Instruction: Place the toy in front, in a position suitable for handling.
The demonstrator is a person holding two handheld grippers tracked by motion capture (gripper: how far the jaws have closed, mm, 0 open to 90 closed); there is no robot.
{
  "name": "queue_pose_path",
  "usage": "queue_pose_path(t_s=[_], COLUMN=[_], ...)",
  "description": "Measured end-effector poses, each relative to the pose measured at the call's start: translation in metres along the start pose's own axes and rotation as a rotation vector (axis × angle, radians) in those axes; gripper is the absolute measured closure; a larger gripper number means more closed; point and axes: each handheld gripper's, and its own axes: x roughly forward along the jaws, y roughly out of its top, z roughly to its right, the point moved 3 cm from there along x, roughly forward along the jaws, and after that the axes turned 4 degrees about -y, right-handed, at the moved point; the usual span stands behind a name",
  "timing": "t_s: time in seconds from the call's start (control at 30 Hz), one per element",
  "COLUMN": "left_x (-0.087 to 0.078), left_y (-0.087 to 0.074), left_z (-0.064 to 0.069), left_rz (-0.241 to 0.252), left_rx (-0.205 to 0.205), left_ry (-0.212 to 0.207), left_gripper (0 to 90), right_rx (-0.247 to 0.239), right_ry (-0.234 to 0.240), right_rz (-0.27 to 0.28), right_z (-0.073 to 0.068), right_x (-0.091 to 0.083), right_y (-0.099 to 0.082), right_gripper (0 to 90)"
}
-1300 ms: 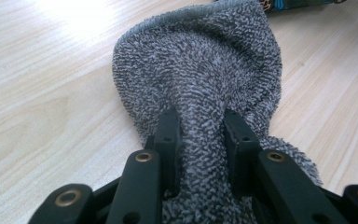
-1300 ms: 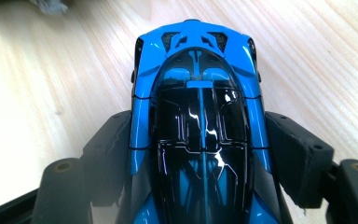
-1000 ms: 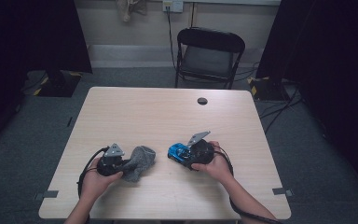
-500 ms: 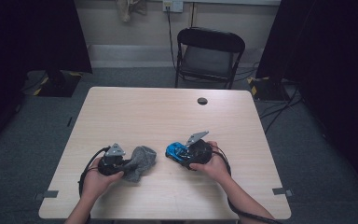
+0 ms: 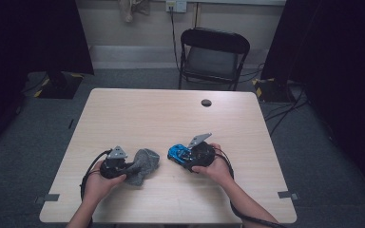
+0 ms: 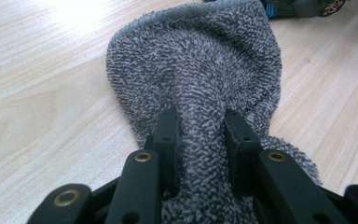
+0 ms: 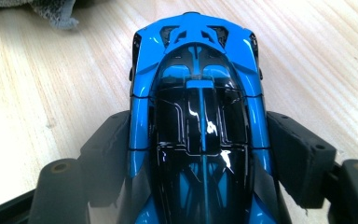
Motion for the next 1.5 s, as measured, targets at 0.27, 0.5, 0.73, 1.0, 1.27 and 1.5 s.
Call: queue_pose_path(t_s=[0.27, 0.5, 0.73, 1.0, 1.27, 1.5], left_x=[0.001, 0.001, 0.001, 0.001, 0.002, 0.002], left_y=[0.000, -0.001, -0.001, -0.002, -0.002, -0.002], left_z=[0.000, -0.001, -0.001, -0.001, -0.001, -0.002], left_rz=[-0.002, 0.007, 0.006, 0.010, 0.011, 0.017], left_rx=[-0.006, -0.013, -0.013, -0.020, -0.021, -0.023], left_ry=[-0.003, -0.007, -0.012, -0.012, -0.017, -0.021], left_gripper=[70.0, 69.7, 69.3, 68.8, 68.5, 68.2], right_rx=[-0.015, -0.006, -0.016, 0.032, 0.053, 0.059], right_ry=[0.000, 0.011, -0.003, 0.001, -0.026, -0.022], right_rz=[0.016, 0.023, 0.014, 0.030, 0.027, 0.053], right_z=[-0.003, -0.004, -0.003, 0.002, 0.001, -0.003], right_x=[-0.005, -0.015, -0.033, -0.048, -0.042, -0.033], right_y=[0.007, 0.007, -0.005, -0.030, -0.049, -0.050], right_gripper=[18.5, 16.8, 17.1, 16.5, 15.5, 15.6])
